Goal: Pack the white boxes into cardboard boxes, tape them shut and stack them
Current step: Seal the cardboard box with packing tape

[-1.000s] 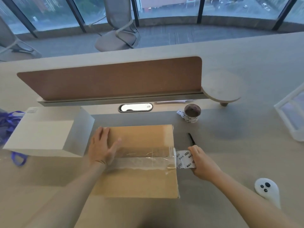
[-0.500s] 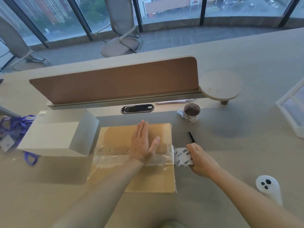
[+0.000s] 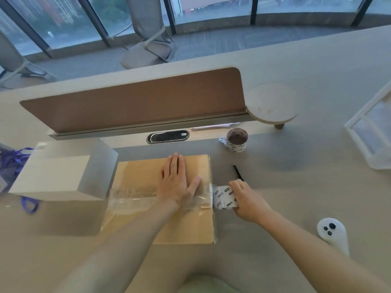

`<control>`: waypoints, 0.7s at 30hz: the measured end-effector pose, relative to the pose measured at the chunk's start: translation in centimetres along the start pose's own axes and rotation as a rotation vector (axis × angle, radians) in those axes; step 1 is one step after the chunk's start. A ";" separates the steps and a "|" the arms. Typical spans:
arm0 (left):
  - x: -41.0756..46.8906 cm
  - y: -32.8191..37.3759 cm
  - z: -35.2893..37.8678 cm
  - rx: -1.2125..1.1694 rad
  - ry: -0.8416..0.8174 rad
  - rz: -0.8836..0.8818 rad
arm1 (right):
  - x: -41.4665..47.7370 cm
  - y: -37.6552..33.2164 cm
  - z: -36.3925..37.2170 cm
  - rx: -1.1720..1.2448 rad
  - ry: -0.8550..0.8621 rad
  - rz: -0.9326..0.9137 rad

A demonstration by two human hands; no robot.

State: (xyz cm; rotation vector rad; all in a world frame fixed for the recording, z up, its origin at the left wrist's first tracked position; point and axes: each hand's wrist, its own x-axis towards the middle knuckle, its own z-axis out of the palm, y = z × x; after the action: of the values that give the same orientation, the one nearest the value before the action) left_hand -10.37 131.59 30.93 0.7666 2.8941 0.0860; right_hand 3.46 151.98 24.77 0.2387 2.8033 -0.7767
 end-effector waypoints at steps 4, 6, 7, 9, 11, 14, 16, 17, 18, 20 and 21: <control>-0.7 0.6 -0.4 -0.075 0.032 0.143 | -0.2 -0.2 -0.3 0.007 0.007 -0.009; -1.0 1.6 -0.4 -0.104 0.068 0.338 | -0.1 -0.1 -0.1 0.018 0.013 -0.016; -1.1 2.3 -0.2 -0.105 0.075 0.423 | -0.1 -0.1 -0.1 0.025 0.018 -0.017; -1.3 3.8 0.4 -0.101 0.070 0.509 | -0.1 0.0 0.2 0.041 0.025 -0.021; -1.2 5.0 0.8 -0.074 0.044 0.486 | -0.1 0.1 0.4 0.039 0.034 -0.028; -0.7 5.8 1.2 0.057 -0.030 0.423 | 0.0 0.3 0.6 0.045 0.026 -0.030; -0.8 5.7 1.3 0.111 -0.018 0.439 | 0.2 0.5 1.0 0.059 0.022 -0.040; -0.7 5.6 1.3 0.123 -0.014 0.448 | 0.3 0.6 1.2 0.072 0.025 -0.043; -0.6 5.6 1.3 0.125 -0.015 0.453 | 0.4 0.8 1.4 0.083 0.027 -0.046; -0.4 5.7 1.3 0.102 -0.019 0.463 | 0.5 1.0 1.6 0.100 0.035 -0.063; -0.4 5.6 1.3 0.086 -0.016 0.472 | 0.5 1.0 1.6 0.103 0.038 -0.072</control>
State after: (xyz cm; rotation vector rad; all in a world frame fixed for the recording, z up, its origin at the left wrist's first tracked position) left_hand -7.09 136.29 30.24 1.4415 2.6526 0.0057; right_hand 3.42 152.05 22.83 0.1726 2.8239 -0.9442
